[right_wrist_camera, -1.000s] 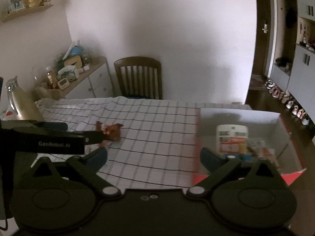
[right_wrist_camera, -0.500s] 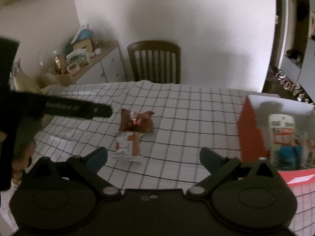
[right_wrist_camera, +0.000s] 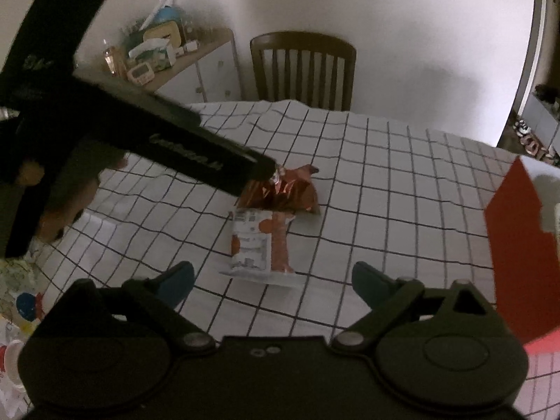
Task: Organize snacks
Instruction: 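Grasp the brown OREO packet with the left tool while the right grasps the white-orange packet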
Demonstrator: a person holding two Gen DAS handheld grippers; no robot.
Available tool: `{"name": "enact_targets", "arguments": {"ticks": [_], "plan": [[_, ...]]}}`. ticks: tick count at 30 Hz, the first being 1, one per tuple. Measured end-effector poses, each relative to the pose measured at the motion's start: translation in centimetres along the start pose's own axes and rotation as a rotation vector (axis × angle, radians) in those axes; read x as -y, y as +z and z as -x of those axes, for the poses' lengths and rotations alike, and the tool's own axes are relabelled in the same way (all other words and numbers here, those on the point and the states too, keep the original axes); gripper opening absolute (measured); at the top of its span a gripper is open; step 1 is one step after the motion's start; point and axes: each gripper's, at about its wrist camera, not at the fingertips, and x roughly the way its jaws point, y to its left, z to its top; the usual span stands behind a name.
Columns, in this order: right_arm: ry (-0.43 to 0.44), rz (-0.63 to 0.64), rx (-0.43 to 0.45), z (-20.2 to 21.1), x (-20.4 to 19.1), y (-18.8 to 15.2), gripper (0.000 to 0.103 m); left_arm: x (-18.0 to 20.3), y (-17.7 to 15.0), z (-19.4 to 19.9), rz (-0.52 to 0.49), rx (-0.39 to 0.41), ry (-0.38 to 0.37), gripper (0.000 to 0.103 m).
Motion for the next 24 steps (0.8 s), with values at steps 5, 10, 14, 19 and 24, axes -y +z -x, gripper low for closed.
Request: {"name": "enact_targets", "arguments": {"ticks": [5, 10, 14, 19, 24], "plan": [[0.002, -0.005, -0.033, -2.7, 0.0, 0.2, 0.097, -0.4, 1.2, -3.8, -0.115, -0.072, -0.026, 0.102], [0.004, 0.009, -0.068, -5.7, -0.3, 0.9, 0.093, -0.6, 1.7, -7.4, -0.227, -0.146, -0.058, 0.102], [0.004, 0.053, -0.091, -7.7, -0.8, 1.3, 0.091, -0.8, 2.0, -9.6, -0.269, -0.201, -0.121, 0.102], [0.013, 0.067, -0.103, -9.6, -1.4, 1.9, 0.091, -0.6, 2.1, -12.1, -0.302, -0.246, -0.153, 0.102], [0.022, 0.096, -0.125, -11.1, -2.0, 1.9, 0.086, -0.8, 1.8, -13.1, -0.314, -0.274, -0.202, 0.101]]}}
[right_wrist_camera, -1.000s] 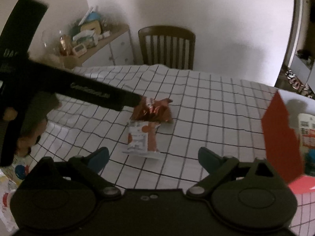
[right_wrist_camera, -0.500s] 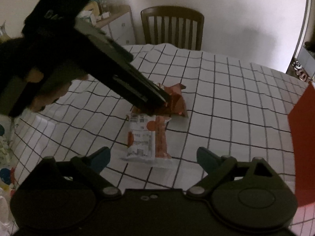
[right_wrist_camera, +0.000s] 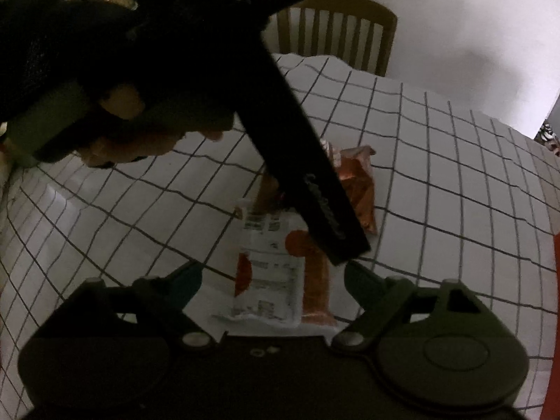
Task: Organize snacks
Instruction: 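Grasp the brown OREO packet with the left tool while the right grasps the white-orange packet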
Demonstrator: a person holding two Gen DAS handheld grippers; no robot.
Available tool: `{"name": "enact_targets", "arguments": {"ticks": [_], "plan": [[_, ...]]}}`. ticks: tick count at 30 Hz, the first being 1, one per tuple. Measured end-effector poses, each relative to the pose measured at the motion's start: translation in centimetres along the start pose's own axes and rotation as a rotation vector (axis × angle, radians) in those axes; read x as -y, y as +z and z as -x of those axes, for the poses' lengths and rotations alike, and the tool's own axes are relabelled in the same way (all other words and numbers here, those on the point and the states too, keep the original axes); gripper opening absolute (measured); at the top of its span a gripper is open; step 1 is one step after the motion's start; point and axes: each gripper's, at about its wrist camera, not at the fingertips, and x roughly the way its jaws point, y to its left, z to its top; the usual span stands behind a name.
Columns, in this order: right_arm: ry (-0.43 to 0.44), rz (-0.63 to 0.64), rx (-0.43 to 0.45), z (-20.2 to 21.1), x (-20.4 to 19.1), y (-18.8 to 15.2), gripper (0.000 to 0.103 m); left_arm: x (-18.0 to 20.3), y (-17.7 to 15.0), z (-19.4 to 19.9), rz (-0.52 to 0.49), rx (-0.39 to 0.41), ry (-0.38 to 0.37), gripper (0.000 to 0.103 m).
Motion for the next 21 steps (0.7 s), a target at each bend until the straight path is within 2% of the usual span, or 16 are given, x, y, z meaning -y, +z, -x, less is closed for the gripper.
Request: {"name": "enact_targets", "arguments": {"ticks": [5, 7, 8, 10, 15, 21], "plan": [[-0.018, 0.000, -0.022, -1.0, -0.3, 0.0, 0.073, -0.3, -0.3, -0.2, 0.005, -0.006, -0.031, 0.095], [-0.027, -0.002, -0.023, -1.1, -0.3, -0.1, 0.065, -0.5, -0.3, -0.1, 0.024, -0.006, -0.060, 0.077], [-0.034, -0.001, -0.020, -1.1, -0.4, -0.1, 0.063, -0.5, -0.3, 0.0, 0.034, -0.005, -0.072, 0.074], [-0.053, -0.002, -0.018, -1.0, -0.4, -0.2, 0.051, -0.2, -0.3, 0.1, 0.040, 0.003, -0.073, 0.066], [-0.052, -0.012, -0.027, -0.5, -0.2, -0.6, 0.047, -0.3, -0.7, 0.7, 0.131, 0.017, -0.092, 0.054], [-0.045, -0.030, -0.032, 1.5, 0.1, -2.3, 0.047, 0.2, -1.6, 1.3, 0.229, 0.032, -0.072, 0.053]]}}
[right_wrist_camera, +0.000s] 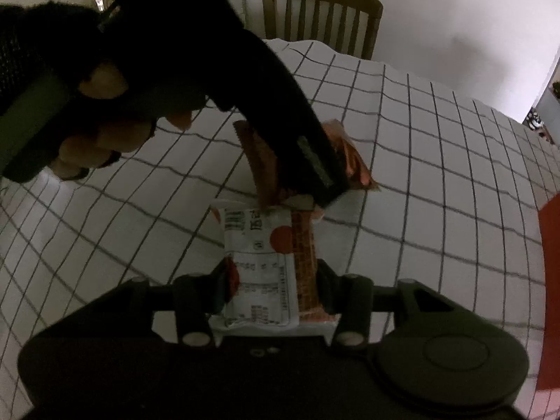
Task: Organize snacks
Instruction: 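Grasp the brown OREO packet with the left tool while the right grasps the white-orange packet, then lift both packets and carry them over the red box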
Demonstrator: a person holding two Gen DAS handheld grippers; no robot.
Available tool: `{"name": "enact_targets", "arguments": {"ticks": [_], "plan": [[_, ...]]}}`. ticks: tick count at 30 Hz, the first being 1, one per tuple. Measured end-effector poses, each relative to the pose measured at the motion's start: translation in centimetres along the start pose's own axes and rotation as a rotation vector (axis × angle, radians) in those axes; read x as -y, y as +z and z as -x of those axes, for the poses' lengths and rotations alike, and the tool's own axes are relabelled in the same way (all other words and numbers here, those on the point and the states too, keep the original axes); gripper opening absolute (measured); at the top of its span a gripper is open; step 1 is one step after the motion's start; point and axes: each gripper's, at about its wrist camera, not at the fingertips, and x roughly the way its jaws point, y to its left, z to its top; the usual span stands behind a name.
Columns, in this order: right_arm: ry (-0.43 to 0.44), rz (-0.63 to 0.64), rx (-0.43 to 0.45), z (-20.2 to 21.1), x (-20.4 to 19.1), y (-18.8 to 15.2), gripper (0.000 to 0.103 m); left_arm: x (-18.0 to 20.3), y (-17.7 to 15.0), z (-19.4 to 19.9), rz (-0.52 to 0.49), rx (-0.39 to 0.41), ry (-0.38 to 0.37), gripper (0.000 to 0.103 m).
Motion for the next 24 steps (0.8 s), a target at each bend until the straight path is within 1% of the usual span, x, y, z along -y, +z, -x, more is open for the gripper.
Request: {"name": "enact_targets", "arguments": {"ticks": [6, 9, 14, 24], "plan": [[-0.021, -0.018, 0.002, 2.1, 1.1, -1.7, 0.047, 1.4, -1.0, 1.4, 0.082, 0.048, 0.007, 0.053], [-0.028, -0.042, 0.013, 3.8, 1.8, -2.7, 0.047, 2.6, -1.4, 2.2, 0.108, 0.067, 0.031, 0.053], [-0.057, -0.073, 0.036, 6.9, 3.2, -4.3, 0.047, 4.5, -2.2, 4.2, 0.185, 0.123, 0.038, 0.053], [-0.108, -0.128, 0.098, 12.3, 6.0, -6.6, 0.047, 9.4, -2.8, 8.8, 0.256, 0.207, 0.085, 0.053]]}}
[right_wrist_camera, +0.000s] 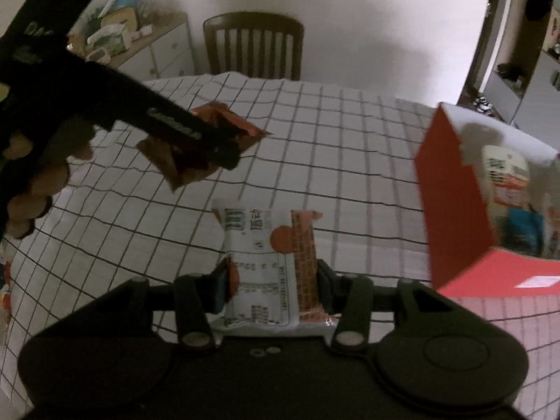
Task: Organize snacks
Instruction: 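Lift both packets and carry them over the red box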
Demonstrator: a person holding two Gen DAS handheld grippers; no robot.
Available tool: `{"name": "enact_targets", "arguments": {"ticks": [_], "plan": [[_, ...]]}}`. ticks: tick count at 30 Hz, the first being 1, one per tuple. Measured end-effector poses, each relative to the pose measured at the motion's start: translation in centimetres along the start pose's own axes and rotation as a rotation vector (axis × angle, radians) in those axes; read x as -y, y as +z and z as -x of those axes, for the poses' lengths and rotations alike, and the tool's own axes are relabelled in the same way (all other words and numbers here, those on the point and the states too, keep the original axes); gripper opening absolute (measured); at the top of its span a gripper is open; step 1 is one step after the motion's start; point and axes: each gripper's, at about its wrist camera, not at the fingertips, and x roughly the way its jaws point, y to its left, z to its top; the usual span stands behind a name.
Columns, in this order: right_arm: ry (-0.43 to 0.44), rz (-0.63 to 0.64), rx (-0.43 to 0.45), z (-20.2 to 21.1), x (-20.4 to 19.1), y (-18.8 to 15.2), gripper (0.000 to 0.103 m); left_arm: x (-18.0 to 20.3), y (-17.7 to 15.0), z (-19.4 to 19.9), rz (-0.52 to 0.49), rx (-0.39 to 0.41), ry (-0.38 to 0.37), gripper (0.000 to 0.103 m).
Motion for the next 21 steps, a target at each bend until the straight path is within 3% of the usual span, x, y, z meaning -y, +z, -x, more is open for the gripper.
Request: {"name": "enact_targets", "arguments": {"ticks": [12, 21], "plan": [[-0.009, -0.038, 0.099, 6.3, 6.2, -0.1, 0.047, 6.9, 0.3, 4.4, 0.081, 0.096, 0.028, 0.053], [-0.015, -0.028, 0.153, 9.4, 12.4, 0.1, 0.047, 13.4, 1.5, 5.4, 0.110, 0.155, 0.037, 0.053]]}}
